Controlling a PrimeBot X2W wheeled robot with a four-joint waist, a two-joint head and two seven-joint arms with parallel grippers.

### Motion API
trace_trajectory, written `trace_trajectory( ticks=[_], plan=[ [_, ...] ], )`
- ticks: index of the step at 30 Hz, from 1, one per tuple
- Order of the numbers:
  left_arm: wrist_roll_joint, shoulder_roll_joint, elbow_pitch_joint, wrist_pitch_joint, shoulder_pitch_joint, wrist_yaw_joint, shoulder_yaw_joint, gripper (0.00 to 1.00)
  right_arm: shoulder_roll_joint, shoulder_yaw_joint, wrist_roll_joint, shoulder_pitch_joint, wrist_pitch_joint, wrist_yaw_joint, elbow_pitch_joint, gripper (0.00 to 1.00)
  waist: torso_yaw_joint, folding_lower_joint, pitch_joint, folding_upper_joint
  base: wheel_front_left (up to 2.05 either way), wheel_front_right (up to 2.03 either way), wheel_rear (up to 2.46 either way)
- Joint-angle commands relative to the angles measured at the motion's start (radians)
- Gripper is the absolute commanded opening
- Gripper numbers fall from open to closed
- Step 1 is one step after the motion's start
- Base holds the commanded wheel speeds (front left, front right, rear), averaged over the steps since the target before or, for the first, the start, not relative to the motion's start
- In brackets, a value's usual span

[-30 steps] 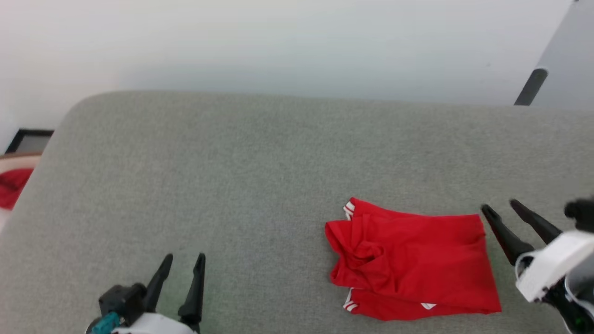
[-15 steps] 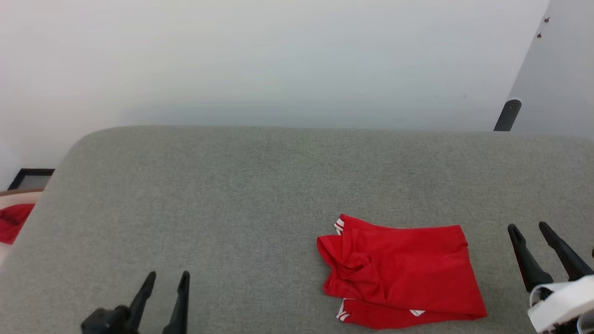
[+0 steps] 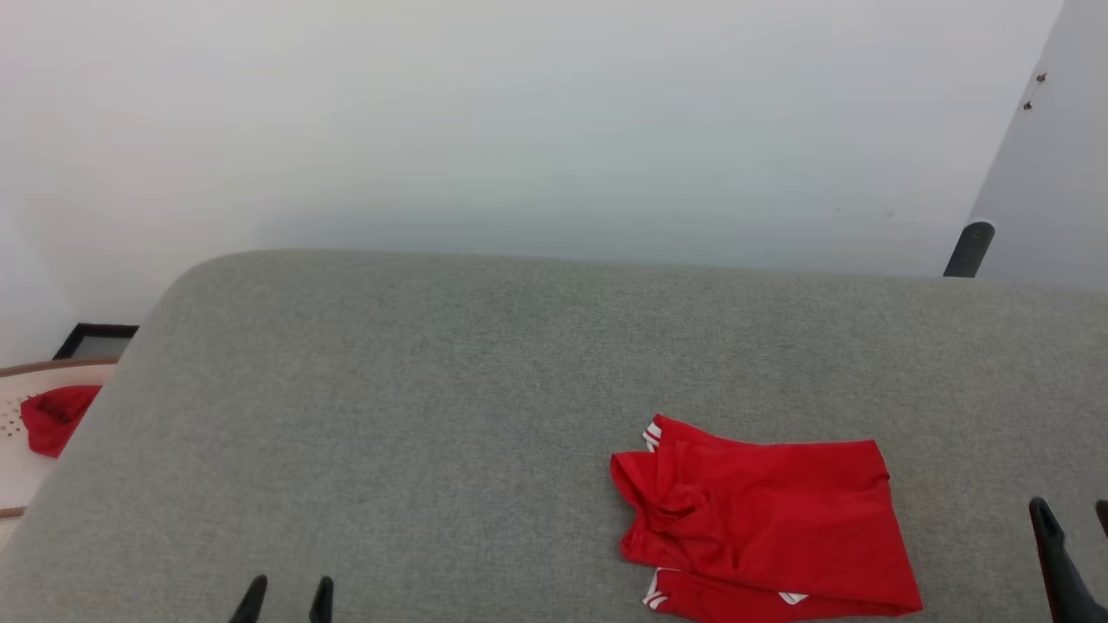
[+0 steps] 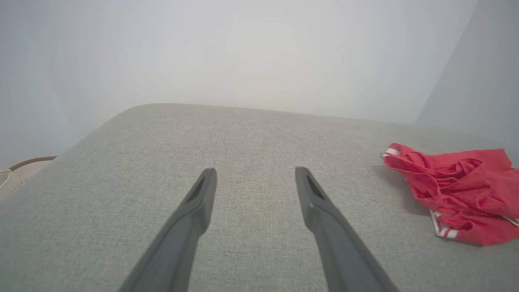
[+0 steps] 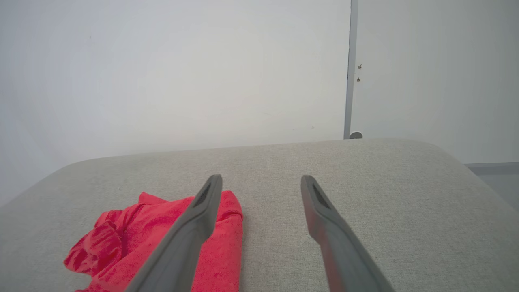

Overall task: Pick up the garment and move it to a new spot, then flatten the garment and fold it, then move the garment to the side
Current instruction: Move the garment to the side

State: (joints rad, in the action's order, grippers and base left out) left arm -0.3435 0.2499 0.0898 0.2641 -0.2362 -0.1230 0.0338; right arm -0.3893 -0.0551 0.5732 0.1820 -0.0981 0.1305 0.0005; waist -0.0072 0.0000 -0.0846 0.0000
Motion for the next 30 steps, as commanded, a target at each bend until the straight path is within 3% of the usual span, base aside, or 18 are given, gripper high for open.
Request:
trace_trajectory(
  ticks=[1, 10, 30],
  plan=[
    [0.005, -0.001, -0.015, -0.001, -0.019, 0.004, -0.001, 1.0, 0.024, -0.025, -0.014, 0.027, 0.012, 0.0, -0.03, 1.0, 0.002, 0.0, 0.0, 0.0, 0.0, 0.0, 0.0],
    [0.006, -0.004, -0.044, -0.01, -0.019, 0.008, 0.018, 1.0, 0.1, -0.082, -0.055, 0.076, 0.077, 0.0, -0.137, 1.0, 0.006, 0.0, -0.001, 0.0, 0.0, 0.0, 0.0],
    [-0.006, 0.005, -0.069, -0.014, -0.017, 0.023, 0.035, 1.0, 0.135, -0.077, -0.057, 0.053, 0.098, 0.0, -0.151, 1.0, -0.003, 0.0, 0.006, 0.0, 0.0, 0.0, 0.0]
  ],
)
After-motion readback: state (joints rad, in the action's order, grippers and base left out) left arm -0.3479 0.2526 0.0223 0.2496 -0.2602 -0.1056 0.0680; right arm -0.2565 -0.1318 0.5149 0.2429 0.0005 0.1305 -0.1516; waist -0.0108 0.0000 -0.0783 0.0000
